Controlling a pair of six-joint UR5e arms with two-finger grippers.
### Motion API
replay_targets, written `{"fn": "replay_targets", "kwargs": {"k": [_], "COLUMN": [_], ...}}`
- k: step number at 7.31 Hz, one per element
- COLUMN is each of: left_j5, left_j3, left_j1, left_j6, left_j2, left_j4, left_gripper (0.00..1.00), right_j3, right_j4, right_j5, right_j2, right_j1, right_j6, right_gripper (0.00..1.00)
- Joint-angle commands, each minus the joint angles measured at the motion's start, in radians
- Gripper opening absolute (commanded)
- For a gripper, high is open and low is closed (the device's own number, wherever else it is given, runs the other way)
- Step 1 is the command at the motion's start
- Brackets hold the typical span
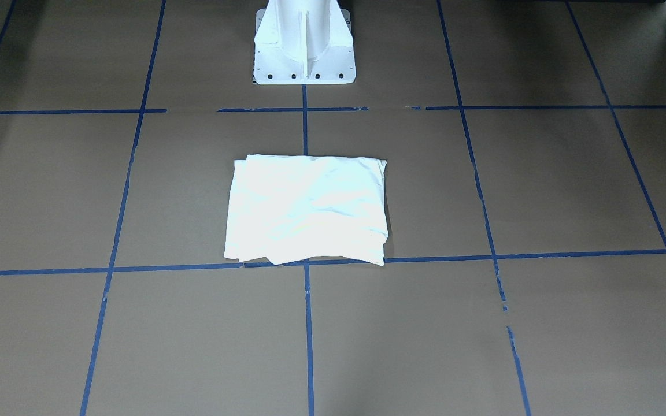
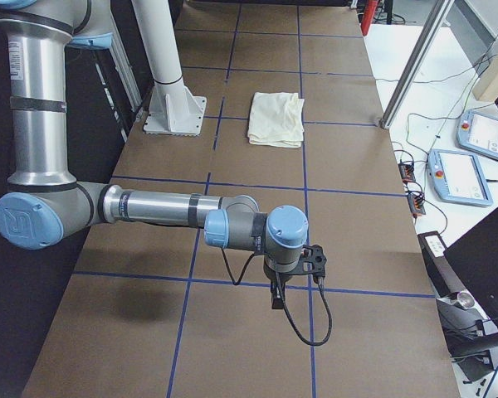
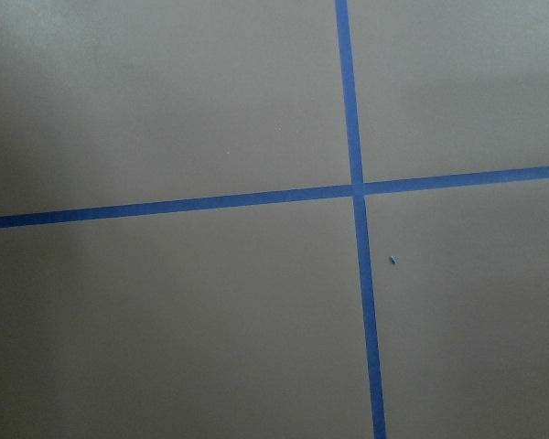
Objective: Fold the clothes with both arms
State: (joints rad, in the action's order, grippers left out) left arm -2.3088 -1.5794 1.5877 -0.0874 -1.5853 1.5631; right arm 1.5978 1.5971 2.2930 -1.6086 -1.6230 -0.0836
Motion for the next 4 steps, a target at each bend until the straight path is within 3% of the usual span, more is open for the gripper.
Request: {"fn": "replay_targets", "kwargs": {"k": [1, 4], "left_j5": [0.000, 0.000], "left_j3": [-0.001, -0.004], "left_j1": [0.000, 0.000], "left_j6": [0.000, 0.000], "left_j2": [0.019, 0.028], "left_j4": [0.000, 0.000], "left_gripper": [1.00, 1.00], "right_j3": [0.004, 0.004], "right_j4": [0.000, 0.000], "right_j5": [-0.003, 0.000], "right_j2": [0.004, 0.001], "right_j1": [0.000, 0.000], "right_j6": [0.001, 0.001], "right_gripper": [1.00, 1.00]}}
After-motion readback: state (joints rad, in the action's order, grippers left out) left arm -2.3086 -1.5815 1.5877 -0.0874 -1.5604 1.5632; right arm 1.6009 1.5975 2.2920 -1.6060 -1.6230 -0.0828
